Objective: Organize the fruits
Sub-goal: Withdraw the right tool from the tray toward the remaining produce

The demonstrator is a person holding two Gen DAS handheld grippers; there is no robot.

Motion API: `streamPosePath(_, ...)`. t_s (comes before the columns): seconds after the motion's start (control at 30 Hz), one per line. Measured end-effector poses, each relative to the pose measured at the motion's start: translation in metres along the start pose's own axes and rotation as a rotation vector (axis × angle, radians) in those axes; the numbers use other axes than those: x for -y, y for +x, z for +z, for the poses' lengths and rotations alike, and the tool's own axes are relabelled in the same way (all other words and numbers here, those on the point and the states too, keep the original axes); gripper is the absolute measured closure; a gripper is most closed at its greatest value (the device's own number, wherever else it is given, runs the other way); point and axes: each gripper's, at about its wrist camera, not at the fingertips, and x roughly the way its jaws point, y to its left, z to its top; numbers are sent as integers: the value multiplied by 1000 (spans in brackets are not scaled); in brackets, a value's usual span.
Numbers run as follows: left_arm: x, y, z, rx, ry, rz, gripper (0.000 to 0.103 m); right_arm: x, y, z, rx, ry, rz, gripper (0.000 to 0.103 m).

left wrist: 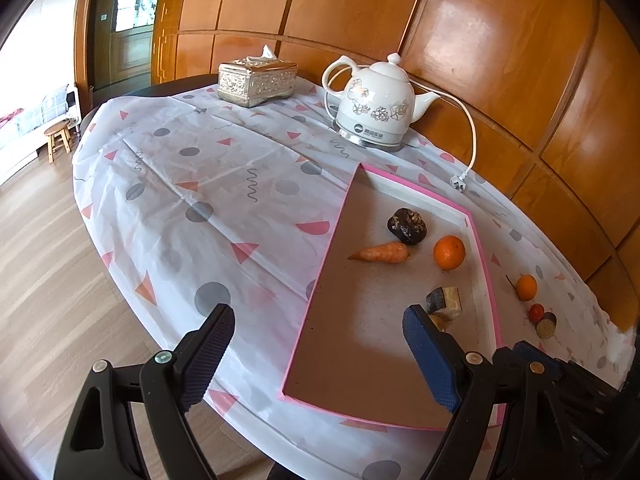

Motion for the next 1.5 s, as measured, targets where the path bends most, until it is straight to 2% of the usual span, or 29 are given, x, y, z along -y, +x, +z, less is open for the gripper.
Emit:
streamPosePath(0.4, 7, -2, -2, -3, 24, -18, 17, 24, -31, -28, 66, 67, -128, 61)
streamPosePath(1.13, 33, -4, -9, -14, 126, -37, 17, 157, -89, -102, 73, 413, -429, 61)
streamPosePath(1.5, 59, -7, -12, -8, 215, -52, 17, 196, -105, -127, 80, 531, -504, 61)
